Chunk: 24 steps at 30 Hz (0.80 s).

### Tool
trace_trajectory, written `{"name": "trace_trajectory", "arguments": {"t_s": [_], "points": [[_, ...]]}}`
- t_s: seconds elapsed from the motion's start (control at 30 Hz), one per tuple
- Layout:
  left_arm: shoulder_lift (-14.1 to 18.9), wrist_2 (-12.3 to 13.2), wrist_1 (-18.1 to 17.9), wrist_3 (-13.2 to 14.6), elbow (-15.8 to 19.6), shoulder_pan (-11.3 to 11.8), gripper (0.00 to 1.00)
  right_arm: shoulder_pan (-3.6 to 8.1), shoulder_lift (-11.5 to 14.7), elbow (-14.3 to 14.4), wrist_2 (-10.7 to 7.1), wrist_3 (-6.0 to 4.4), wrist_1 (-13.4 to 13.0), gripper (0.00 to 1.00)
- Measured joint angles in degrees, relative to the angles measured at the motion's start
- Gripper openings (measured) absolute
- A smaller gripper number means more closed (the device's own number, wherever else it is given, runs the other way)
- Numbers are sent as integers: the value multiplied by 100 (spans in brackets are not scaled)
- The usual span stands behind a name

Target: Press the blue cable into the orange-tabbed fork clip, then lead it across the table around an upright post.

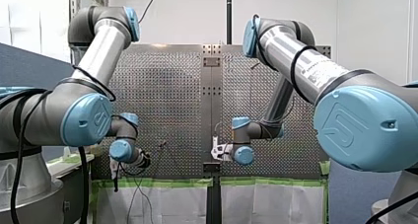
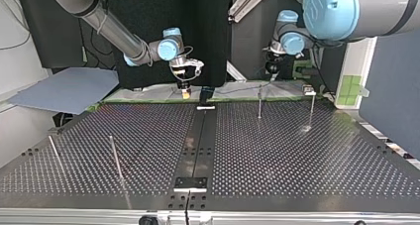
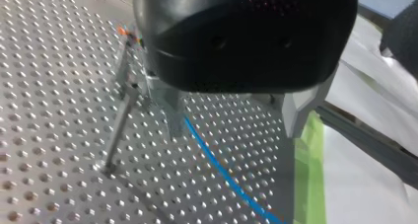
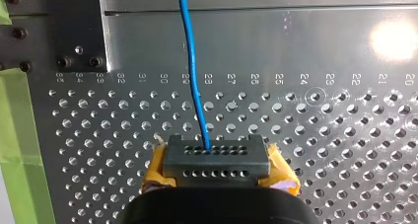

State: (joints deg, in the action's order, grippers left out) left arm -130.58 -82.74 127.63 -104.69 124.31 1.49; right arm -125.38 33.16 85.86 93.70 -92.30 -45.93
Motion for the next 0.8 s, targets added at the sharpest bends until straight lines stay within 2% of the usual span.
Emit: {"name": "trace_trajectory", "arguments": {"t_s": [0.27, 0.33, 0.53, 0.8], "points": [[444, 136, -369, -409, 444, -9, 100, 0, -2, -1, -1, 0, 31, 0], [537, 161, -408, -442, 538, -27, 100, 0, -3, 1, 0, 0, 40, 0], [867, 186, -354, -267, 818, -94, 100, 0, -3, 1, 0, -18, 52, 0], [1310, 208, -360, -82, 872, -242, 100, 6, -4, 1, 0, -32, 96, 0]]}}
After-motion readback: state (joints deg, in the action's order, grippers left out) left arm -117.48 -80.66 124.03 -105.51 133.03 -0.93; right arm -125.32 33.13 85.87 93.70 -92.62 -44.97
